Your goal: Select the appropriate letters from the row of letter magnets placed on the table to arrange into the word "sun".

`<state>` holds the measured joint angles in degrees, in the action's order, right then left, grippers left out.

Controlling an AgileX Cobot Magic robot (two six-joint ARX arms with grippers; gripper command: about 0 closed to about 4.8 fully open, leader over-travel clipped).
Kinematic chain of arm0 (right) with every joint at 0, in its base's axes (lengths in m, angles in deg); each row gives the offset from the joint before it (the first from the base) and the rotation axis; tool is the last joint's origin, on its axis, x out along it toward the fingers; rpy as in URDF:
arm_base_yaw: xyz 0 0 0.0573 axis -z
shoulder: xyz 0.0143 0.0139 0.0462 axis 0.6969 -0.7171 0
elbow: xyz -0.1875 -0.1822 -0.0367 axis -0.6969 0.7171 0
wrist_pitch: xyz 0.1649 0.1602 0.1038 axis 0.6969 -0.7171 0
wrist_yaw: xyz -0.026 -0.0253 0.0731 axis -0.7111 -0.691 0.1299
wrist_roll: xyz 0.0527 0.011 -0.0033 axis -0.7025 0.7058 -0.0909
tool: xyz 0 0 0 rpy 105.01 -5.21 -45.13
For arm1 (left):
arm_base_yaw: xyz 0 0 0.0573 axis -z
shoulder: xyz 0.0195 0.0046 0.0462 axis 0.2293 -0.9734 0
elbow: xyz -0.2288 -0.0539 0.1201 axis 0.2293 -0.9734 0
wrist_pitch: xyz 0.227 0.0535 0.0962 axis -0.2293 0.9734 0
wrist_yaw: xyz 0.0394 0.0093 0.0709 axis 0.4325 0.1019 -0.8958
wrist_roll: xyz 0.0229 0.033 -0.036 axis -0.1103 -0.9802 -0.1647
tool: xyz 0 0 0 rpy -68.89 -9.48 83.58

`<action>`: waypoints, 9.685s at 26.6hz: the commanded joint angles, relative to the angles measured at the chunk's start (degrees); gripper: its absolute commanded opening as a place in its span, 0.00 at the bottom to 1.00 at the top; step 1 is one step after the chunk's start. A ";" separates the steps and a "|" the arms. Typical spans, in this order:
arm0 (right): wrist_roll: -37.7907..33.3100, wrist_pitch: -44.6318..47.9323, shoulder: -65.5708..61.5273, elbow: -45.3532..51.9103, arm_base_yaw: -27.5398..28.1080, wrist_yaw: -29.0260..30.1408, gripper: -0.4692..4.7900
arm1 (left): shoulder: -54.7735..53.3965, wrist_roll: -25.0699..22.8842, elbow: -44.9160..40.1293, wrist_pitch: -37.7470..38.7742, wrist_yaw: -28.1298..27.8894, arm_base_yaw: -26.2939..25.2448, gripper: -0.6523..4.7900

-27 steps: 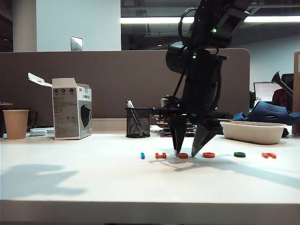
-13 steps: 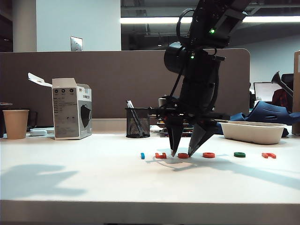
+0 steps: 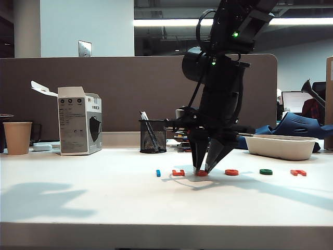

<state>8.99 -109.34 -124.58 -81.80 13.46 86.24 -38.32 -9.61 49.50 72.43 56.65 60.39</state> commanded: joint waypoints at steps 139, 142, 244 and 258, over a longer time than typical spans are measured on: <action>-12.76 -8.26 -7.04 -7.93 -5.79 -5.46 0.31 | 0.26 -1.57 0.22 0.94 -0.17 -0.09 0.11; -12.76 -8.26 -7.04 -7.93 -5.77 -5.46 0.29 | 0.26 -1.57 0.22 0.94 -0.17 -0.09 0.11; -8.44 -4.83 15.67 10.80 14.10 -13.44 0.59 | 0.26 -1.75 0.20 1.81 -0.07 -0.09 0.11; -4.61 -2.40 9.05 10.75 16.37 -12.70 0.59 | 0.26 -1.75 0.20 2.01 0.02 -0.09 0.11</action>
<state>4.07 -112.29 -115.24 -70.87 29.44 73.50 -38.23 -11.14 49.50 74.53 56.67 60.41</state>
